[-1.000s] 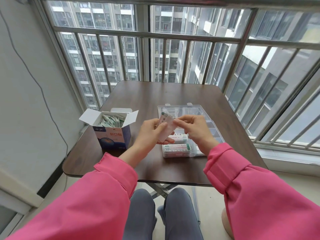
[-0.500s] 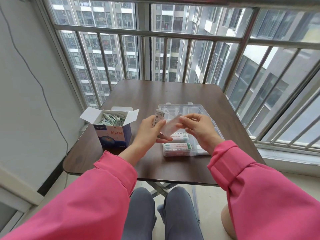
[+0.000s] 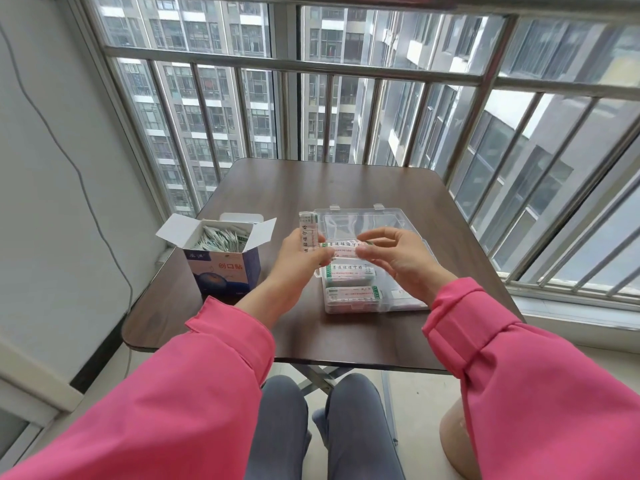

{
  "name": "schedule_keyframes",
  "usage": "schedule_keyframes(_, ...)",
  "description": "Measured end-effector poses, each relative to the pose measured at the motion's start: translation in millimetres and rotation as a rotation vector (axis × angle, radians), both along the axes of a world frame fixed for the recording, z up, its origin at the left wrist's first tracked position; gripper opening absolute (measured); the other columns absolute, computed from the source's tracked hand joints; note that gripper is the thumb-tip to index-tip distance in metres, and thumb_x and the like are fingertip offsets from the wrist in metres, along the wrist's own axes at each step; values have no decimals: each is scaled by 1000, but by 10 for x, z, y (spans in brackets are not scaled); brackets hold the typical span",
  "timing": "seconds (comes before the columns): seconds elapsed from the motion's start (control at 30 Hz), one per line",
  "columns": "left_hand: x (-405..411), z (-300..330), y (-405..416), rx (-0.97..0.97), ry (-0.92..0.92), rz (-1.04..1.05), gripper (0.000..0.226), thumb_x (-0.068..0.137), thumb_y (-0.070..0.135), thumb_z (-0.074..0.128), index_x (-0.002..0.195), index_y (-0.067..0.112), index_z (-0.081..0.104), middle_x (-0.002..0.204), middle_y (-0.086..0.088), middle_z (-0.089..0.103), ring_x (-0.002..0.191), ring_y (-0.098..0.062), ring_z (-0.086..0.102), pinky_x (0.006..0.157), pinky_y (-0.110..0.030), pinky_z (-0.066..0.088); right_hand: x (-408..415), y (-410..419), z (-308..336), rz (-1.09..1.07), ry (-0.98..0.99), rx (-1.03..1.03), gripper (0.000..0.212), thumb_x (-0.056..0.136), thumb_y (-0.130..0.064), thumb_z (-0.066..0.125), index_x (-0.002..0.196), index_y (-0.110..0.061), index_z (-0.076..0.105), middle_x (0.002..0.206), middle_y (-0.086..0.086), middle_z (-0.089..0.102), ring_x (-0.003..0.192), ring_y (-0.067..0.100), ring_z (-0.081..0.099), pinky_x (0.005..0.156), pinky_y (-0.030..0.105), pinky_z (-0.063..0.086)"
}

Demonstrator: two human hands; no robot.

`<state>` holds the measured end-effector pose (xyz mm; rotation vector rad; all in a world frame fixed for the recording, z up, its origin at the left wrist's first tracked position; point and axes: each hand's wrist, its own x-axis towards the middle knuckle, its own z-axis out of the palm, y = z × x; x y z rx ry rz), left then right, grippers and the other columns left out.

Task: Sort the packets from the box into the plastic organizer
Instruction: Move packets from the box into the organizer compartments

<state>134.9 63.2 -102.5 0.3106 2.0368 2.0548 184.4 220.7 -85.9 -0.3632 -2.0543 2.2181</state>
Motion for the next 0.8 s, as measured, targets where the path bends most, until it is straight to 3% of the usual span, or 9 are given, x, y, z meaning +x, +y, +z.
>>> schedule_keyframes(0.1,-8,-12,7,-106,62,21,32,79,-11,63,76,16,47,71,-1,54,63,-10,53,56,-15,47,9,9,15,13,-9,169,20,77,10,67,92,-3,63,76,12,59,63,14,64,62,19,56)
schedule_keyframes(0.27,-57,-65,51,-272,173,102,28,77,3,70,75,20,49,80,-2,63,80,-21,61,79,-36,49,-31,40,-11,-10,-28,514,13,81,-2,69,77,-13,63,69,10,66,50,7,62,47,12,44)
schedule_keyframes(0.33,-68,-82,63,-353,224,126,20,81,5,66,80,17,51,92,-5,68,88,-21,62,82,-32,48,-65,73,-70,-38,-29,603,13,81,-1,69,75,-11,64,67,8,65,50,5,60,51,13,44)
schedule_keyframes(0.47,-66,-107,56,-460,319,166,13,87,9,63,96,7,54,95,-4,65,89,-19,58,75,-24,38,-114,97,-196,-69,-63,769,6,78,-5,71,75,-10,69,74,13,67,64,15,61,71,31,52)
schedule_keyframes(0.57,-65,-137,64,-512,366,81,15,88,8,62,98,7,51,95,-5,66,88,-20,59,71,-21,36,-126,62,-205,-51,-67,853,3,78,-6,71,80,-7,72,74,8,67,70,13,61,69,21,49)
schedule_keyframes(0.63,-74,-167,76,-536,393,34,16,87,7,61,100,6,51,99,-10,69,95,-25,63,82,-29,43,-129,35,-191,-23,-63,914,4,76,-7,71,78,-9,73,69,2,63,65,9,57,59,12,42)
schedule_keyframes(0.67,-73,-179,77,-559,410,25,17,87,6,61,101,5,51,100,-12,69,96,-28,62,84,-33,45,-132,22,-187,-7,-67,949,4,75,-8,72,76,-12,72,67,0,62,64,8,56,59,13,42)
schedule_keyframes(0.8,-87,-221,78,-622,440,20,19,88,9,61,102,4,51,101,-17,67,96,-34,60,82,-41,46,-159,-7,-214,15,-121,1065,7,76,-14,72,73,-20,72,72,-5,64,79,16,63,77,33,52)
